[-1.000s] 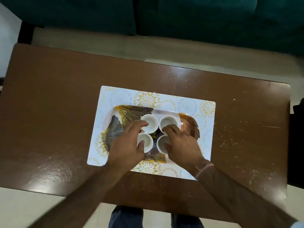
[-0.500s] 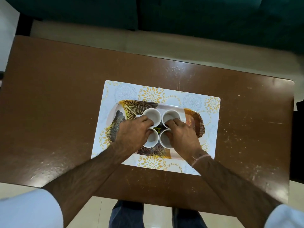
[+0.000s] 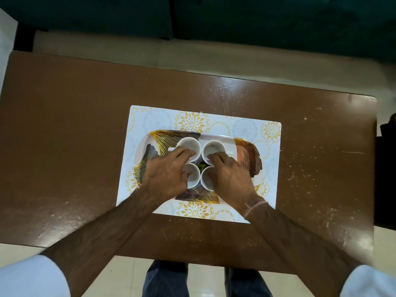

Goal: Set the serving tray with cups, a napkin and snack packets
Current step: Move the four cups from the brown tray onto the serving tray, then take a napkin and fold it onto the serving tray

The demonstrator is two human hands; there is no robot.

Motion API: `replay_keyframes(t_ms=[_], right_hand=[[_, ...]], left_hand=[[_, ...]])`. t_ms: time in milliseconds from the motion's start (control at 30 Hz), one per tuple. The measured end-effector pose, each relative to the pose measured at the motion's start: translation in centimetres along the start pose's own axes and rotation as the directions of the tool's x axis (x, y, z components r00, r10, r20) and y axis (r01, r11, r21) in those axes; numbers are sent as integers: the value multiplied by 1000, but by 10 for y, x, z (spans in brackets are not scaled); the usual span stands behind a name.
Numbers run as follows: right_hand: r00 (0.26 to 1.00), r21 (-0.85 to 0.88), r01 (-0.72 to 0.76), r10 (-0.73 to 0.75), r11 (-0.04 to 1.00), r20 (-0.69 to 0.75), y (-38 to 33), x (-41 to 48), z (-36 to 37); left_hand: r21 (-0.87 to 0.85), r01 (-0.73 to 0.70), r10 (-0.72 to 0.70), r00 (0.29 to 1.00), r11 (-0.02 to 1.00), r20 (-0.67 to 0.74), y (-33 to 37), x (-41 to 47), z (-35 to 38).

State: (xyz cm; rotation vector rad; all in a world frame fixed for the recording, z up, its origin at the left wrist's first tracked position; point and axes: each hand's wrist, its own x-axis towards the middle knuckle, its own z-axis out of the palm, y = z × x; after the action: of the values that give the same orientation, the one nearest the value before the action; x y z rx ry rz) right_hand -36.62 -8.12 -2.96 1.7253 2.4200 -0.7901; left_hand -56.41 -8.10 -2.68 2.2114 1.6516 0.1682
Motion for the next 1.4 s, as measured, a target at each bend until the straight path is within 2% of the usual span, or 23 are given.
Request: replay_keyframes(t_ms=[233,367,500,733,933,1067,1167,1233,1300,1367,1400], right_hand=[[989,197,17,12,980,-146,15,-28,-16],[979,277,-35,89,960,-184,41,-37,-30],[959,311,-132,201,941,-202,85,-43,-46],[894,310,-286,369,907,-254,190,-75,-70],[783,338,-469,561,816,-268,301,-130,-87],[640,468,-517,687,716,-344,369,-177,-96],[451,552,-563,788,615,-418,416,-213,-96],[288,663,-569,873,486,-393,440,-233,-92],[95,789,-524,942,321,-321,461,-249,-89],[-64,912,-394,986,114,-151,479,-258,-85],[-110,956,-294,993,3,-37,486,-259,-84]], left_hand=[[-203,6,-25,995,979,-92,12,-3,-16],[-231,-1,-32,990,973,-139,45,33,-16],[-346,-55,55,998,937,-11,95,77,-7],[-309,-158,225,955,938,195,206,142,41],[-326,-275,366,893,905,263,322,193,96],[-331,-351,442,859,876,259,402,217,132],[-343,-399,495,827,850,267,463,228,159],[-350,-429,527,807,833,267,497,231,174],[-346,-455,552,788,821,273,529,231,190],[-309,-474,557,775,825,298,555,231,206],[-282,-482,554,771,830,314,565,230,213]])
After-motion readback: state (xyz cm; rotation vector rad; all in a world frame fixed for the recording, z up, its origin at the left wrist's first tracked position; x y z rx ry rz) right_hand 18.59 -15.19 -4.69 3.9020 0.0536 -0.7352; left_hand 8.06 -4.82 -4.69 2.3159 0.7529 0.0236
